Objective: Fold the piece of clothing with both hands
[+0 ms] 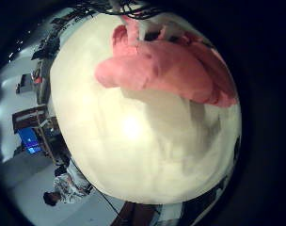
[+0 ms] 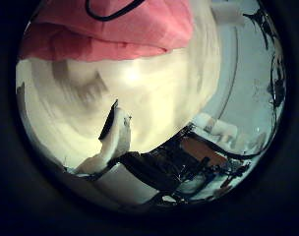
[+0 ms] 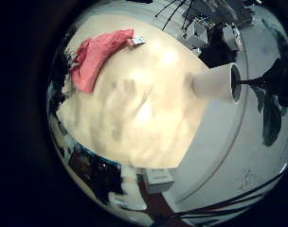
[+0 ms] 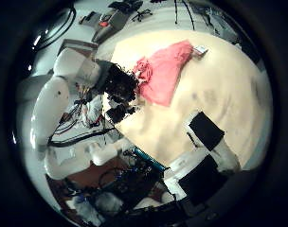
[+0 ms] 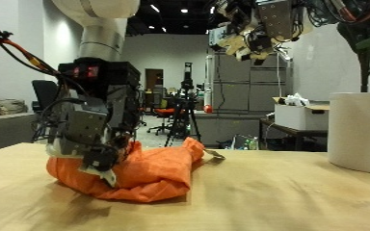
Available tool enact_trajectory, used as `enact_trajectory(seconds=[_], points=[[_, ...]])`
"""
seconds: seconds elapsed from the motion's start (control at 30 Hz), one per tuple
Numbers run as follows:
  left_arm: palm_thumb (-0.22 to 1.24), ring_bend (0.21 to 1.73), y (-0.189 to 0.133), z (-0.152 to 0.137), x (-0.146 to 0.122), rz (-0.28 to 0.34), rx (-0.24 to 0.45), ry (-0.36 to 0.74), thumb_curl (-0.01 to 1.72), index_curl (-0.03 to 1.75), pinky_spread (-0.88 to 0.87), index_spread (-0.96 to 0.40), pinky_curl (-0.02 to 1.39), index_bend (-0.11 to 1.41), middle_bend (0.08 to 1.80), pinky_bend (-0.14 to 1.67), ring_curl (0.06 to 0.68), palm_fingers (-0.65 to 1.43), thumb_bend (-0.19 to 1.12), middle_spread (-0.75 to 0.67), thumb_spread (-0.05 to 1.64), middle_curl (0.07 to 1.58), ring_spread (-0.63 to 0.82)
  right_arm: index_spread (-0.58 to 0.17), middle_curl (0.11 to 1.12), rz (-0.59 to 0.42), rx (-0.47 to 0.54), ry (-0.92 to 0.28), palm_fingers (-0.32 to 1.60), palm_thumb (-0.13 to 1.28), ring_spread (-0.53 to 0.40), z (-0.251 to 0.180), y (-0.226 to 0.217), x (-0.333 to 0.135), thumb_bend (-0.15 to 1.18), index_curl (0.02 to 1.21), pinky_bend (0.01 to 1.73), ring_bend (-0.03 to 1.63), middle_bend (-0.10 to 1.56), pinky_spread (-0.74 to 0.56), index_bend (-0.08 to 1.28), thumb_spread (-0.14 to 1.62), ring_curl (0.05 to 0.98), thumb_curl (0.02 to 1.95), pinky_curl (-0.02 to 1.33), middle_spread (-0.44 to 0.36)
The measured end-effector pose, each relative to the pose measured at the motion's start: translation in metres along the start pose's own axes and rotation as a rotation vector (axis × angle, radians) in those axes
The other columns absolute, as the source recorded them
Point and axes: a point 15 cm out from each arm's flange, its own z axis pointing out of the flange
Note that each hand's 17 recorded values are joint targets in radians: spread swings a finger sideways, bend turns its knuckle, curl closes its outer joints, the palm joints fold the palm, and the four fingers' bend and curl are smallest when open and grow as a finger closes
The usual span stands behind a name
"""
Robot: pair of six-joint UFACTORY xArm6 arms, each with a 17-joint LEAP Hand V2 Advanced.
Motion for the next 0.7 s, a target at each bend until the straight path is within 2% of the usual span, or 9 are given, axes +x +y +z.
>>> enact_trajectory(seconds=[0.1, 0.17, 0.33, 0.47, 0.57, 0.7], points=[[0.51, 0.42, 0.000, -0.005, -0.001, -0.007, 0.005, -0.001, 0.29, 0.31, 0.49, 0.17, 0.30, 0.16, 0.18, 0.29, 0.207, -0.04, -0.01, 0.30, 1.24, 0.27, 0.52, -0.412, 0.34, -0.001, 0.010, -0.001, 0.09, 1.03, 0.172, -0.004, 0.002, 0.001, -0.01, 0.32, 0.35, 0.28, 0.19, 0.27, 0.17, 1.29, 0.220, 0.66, 0.26, -0.012], [0.51, 0.41, 0.005, -0.018, -0.002, -0.008, 0.024, -0.004, 0.29, 0.30, 0.49, 0.17, 0.30, 0.16, 0.18, 0.28, 0.208, -0.03, -0.01, 0.30, 1.24, 0.27, 0.52, -0.409, 0.34, -0.002, 0.013, -0.001, 0.09, 1.03, 0.174, -0.008, 0.004, 0.000, -0.01, 0.32, 0.34, 0.28, 0.19, 0.27, 0.17, 1.29, 0.221, 0.66, 0.26, -0.012], [0.50, 0.41, 0.029, -0.072, 0.003, -0.021, 0.109, -0.006, 0.29, 0.30, 0.49, 0.17, 0.30, 0.16, 0.19, 0.28, 0.210, -0.02, -0.02, 0.30, 1.24, 0.28, 0.52, -0.406, 0.34, -0.002, 0.052, 0.008, 0.10, 1.02, 0.174, -0.029, 0.015, -0.001, -0.01, 0.32, 0.33, 0.27, 0.19, 0.27, 0.17, 1.31, 0.227, 0.67, 0.27, -0.006], [0.51, 0.41, 0.061, -0.119, 0.012, -0.040, 0.189, 0.009, 0.30, 0.29, 0.48, 0.16, 0.31, 0.16, 0.20, 0.28, 0.214, 0.00, -0.01, 0.29, 1.23, 0.29, 0.51, -0.408, 0.33, 0.002, 0.049, 0.009, 0.11, 0.99, 0.175, -0.043, 0.042, -0.007, -0.02, 0.31, 0.32, 0.27, 0.19, 0.27, 0.17, 1.31, 0.230, 0.67, 0.27, -0.003], [0.51, 0.41, 0.090, -0.136, 0.018, -0.067, 0.189, 0.020, 0.30, 0.29, 0.48, 0.16, 0.31, 0.16, 0.20, 0.29, 0.217, 0.00, -0.02, 0.29, 1.22, 0.29, 0.51, -0.406, 0.33, 0.011, 0.046, 0.011, 0.11, 0.93, 0.175, -0.048, 0.066, -0.010, -0.02, 0.31, 0.31, 0.26, 0.19, 0.27, 0.17, 1.31, 0.233, 0.65, 0.28, -0.008], [0.50, 0.42, 0.116, -0.140, 0.023, -0.078, 0.176, 0.027, 0.30, 0.29, 0.48, 0.16, 0.31, 0.16, 0.19, 0.29, 0.219, 0.00, -0.02, 0.29, 1.20, 0.30, 0.50, -0.407, 0.33, 0.026, 0.017, 0.005, 0.11, 0.85, 0.175, -0.029, 0.101, -0.013, -0.03, 0.31, 0.30, 0.26, 0.19, 0.27, 0.17, 1.32, 0.235, 0.62, 0.28, -0.010]])
